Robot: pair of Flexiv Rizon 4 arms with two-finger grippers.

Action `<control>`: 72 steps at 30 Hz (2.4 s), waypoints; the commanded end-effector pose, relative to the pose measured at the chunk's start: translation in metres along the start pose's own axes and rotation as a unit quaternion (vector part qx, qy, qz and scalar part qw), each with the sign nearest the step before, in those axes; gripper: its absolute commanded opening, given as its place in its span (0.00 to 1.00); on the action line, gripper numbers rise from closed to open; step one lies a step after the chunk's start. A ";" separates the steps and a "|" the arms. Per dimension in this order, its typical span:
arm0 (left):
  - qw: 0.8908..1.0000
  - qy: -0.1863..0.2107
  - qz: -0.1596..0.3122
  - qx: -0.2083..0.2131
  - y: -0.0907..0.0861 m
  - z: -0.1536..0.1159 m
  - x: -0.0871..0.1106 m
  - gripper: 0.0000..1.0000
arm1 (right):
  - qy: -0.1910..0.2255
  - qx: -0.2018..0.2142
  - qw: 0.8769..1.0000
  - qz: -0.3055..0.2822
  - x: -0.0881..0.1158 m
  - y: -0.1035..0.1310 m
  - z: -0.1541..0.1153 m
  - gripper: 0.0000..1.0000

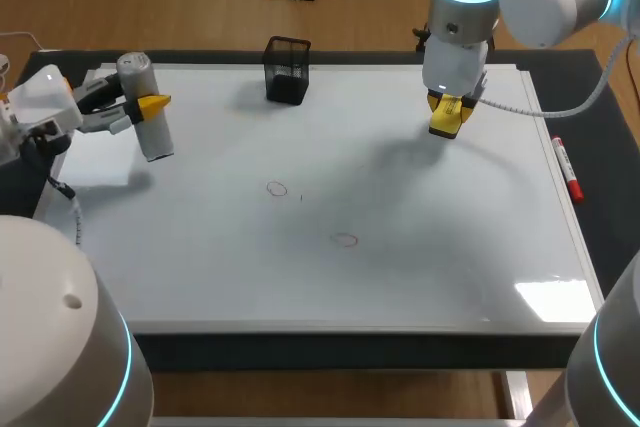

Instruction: Pick up the inspection probe, press it on each red-marked spot on the whiteboard one by one, put down the probe, pick up the eraser, and wipe off all the red marks.

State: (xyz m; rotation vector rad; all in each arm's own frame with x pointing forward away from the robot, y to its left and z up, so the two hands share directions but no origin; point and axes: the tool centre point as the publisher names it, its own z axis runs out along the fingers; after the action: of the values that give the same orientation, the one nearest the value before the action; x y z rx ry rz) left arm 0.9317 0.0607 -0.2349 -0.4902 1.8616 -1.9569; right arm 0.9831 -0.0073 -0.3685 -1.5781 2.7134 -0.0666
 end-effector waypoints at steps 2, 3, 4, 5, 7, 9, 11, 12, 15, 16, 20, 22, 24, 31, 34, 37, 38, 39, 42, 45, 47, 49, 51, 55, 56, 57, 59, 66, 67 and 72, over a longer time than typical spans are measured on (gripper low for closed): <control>1.000 -0.001 0.000 -0.001 -0.002 0.000 0.001 0.00 | 0.003 -0.002 1.000 -0.002 -0.002 0.006 0.002 0.00; 1.000 -0.001 0.000 -0.001 -0.002 0.000 0.001 0.00 | 0.003 -0.003 1.000 -0.002 -0.001 0.008 0.003 0.00; 1.000 -0.001 0.000 -0.001 -0.002 0.000 0.001 0.00 | 0.004 -0.002 1.000 -0.002 -0.001 0.011 0.003 0.00; 1.000 -0.001 0.000 -0.001 -0.002 0.000 0.001 0.00 | 0.005 0.000 1.000 -0.003 -0.001 0.014 0.003 0.00; 1.000 -0.001 0.000 -0.001 -0.002 0.000 0.001 0.00 | 0.007 0.001 1.000 -0.004 -0.001 0.020 0.002 0.00; 1.000 -0.001 0.000 -0.001 -0.002 0.000 0.001 0.00 | 0.007 0.006 1.000 -0.010 -0.002 0.027 0.000 0.00; 1.000 -0.001 0.000 -0.001 -0.002 0.000 0.001 0.00 | 0.010 0.013 1.000 -0.022 -0.005 0.036 -0.002 0.00; 1.000 -0.001 0.000 -0.001 -0.002 0.000 0.001 0.00 | 0.012 0.017 0.999 -0.028 -0.008 0.042 -0.004 0.00; 1.000 -0.001 0.000 -0.001 -0.002 0.000 0.001 0.00 | 0.015 0.027 0.998 -0.046 -0.016 0.062 -0.009 0.00; 1.000 -0.001 0.000 -0.001 -0.002 0.000 0.001 0.00 | 0.016 0.028 0.998 -0.049 -0.019 0.068 -0.010 0.00; 1.000 -0.001 0.000 -0.001 -0.002 0.000 0.001 0.00 | 0.007 0.036 0.997 -0.063 -0.034 0.096 -0.015 0.00; 1.000 -0.001 0.000 -0.001 -0.002 0.000 0.001 0.00 | 0.003 0.041 0.997 -0.071 -0.043 0.108 -0.017 0.00; 1.000 -0.001 0.000 -0.001 -0.002 0.000 0.001 0.00 | 0.001 0.046 0.996 -0.083 -0.054 0.123 -0.020 0.00; 1.000 -0.001 0.000 -0.001 -0.002 0.000 0.001 0.00 | -0.010 0.055 0.988 -0.144 -0.096 0.169 -0.024 0.00; 1.000 -0.001 0.000 -0.001 -0.002 0.000 0.001 0.00 | -0.008 0.058 0.984 -0.169 -0.114 0.186 -0.023 0.00; 1.000 -0.001 0.000 -0.001 -0.002 0.000 0.001 0.00 | 0.005 0.066 0.979 -0.194 -0.131 0.203 -0.019 0.00; 1.000 -0.001 0.000 -0.001 -0.002 0.000 0.001 0.00 | 0.006 0.064 0.978 -0.199 -0.137 0.208 -0.017 0.00; 1.000 -0.001 0.000 -0.001 -0.002 0.000 0.001 0.00 | 0.008 0.064 0.976 -0.207 -0.143 0.214 -0.015 0.00; 1.000 -0.001 0.000 -0.001 -0.002 0.000 0.001 0.00 | 0.014 0.063 0.972 -0.225 -0.161 0.228 -0.009 0.00; 1.000 -0.001 0.000 -0.001 -0.002 0.000 0.001 0.00 | 0.009 0.060 0.969 -0.238 -0.176 0.240 -0.007 0.00; 1.000 -0.001 0.000 -0.001 -0.002 0.000 0.001 0.00 | 0.008 0.063 0.967 -0.248 -0.186 0.248 -0.006 0.00; 1.000 -0.001 0.000 -0.001 -0.002 0.000 0.001 0.00 | 0.000 0.056 0.967 -0.250 -0.193 0.252 -0.006 0.00; 1.000 -0.001 0.000 -0.001 -0.002 0.000 0.001 0.00 | -0.005 0.054 0.966 -0.253 -0.201 0.255 -0.005 0.00; 1.000 -0.001 0.000 -0.001 -0.002 0.000 0.001 0.00 | -0.014 0.045 0.965 -0.257 -0.212 0.261 -0.001 0.00; 1.000 -0.001 0.000 -0.001 -0.002 0.000 0.001 0.00 | -0.014 0.044 0.965 -0.258 -0.215 0.262 0.000 0.00; 1.000 -0.001 0.000 -0.001 -0.002 0.000 0.001 0.00 | -0.014 0.042 0.965 -0.259 -0.217 0.262 0.002 0.00; 1.000 -0.001 0.000 -0.001 -0.002 0.000 0.001 0.00 | -0.015 0.039 0.965 -0.260 -0.221 0.264 0.004 0.00; 1.000 -0.001 0.000 -0.001 -0.002 0.000 0.001 0.00 | -0.017 0.038 0.967 -0.252 -0.232 0.263 0.015 0.00; 1.000 -0.001 0.000 -0.001 -0.002 0.000 0.001 0.00 | -0.014 0.039 0.967 -0.252 -0.233 0.264 0.018 0.00; 1.000 -0.001 0.000 -0.001 -0.002 0.000 0.001 0.00 | -0.030 0.024 0.969 -0.246 -0.234 0.263 0.027 0.00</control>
State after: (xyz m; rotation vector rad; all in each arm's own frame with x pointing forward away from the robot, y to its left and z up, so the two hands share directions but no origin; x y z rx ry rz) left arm 0.9311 0.0606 -0.2346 -0.4914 1.8614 -1.9556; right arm 0.8664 0.3240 -0.4034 -2.1583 2.1964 -0.1066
